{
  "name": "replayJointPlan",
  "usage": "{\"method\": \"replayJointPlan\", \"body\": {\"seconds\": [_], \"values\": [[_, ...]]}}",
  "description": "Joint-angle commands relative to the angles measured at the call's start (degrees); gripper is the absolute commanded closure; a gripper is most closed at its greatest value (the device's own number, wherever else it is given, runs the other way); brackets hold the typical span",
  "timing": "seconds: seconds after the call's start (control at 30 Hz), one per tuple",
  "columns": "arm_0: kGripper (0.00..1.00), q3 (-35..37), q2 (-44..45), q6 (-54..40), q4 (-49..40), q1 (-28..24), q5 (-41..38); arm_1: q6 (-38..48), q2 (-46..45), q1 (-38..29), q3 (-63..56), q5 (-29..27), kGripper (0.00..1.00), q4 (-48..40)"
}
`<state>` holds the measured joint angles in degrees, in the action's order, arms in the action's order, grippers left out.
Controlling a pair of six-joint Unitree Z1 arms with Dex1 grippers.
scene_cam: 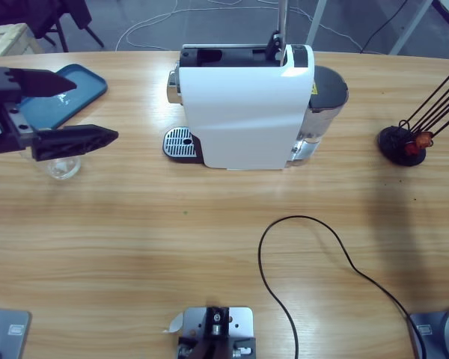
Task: Pour coffee
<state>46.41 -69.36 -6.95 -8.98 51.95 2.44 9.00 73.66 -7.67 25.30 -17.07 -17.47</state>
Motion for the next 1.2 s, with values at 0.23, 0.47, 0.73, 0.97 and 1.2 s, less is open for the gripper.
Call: {"method": "replayJointPlan", "body": {"seconds": [0.23,0.47,0.73,0.97,1.2], "values": [[0.0,-2.4,-1.5,1.7,1.5,2.7,1.3,-0.5,-10.1,-3.7,12.2,-2.4,0.828,14.3],[0.0,-2.8,-1.5,2.8,1.6,5.0,2.5,0.5,-17.2,-7.5,12.8,-4.2,0.719,21.1],[0.0,-2.4,-1.5,3.4,1.6,5.1,2.6,-8.3,-8.7,-9.4,11.2,-5.3,0.129,25.3],[0.0,-2.5,-2.1,3.9,1.7,5.1,2.5,-4.3,-5.8,-8.3,9.3,-3.9,0.301,18.0],[0.0,-2.5,-2.8,4.5,1.8,5.8,2.6,-1.8,-4.5,-5.0,8.2,-3.0,0.493,14.5]]}}
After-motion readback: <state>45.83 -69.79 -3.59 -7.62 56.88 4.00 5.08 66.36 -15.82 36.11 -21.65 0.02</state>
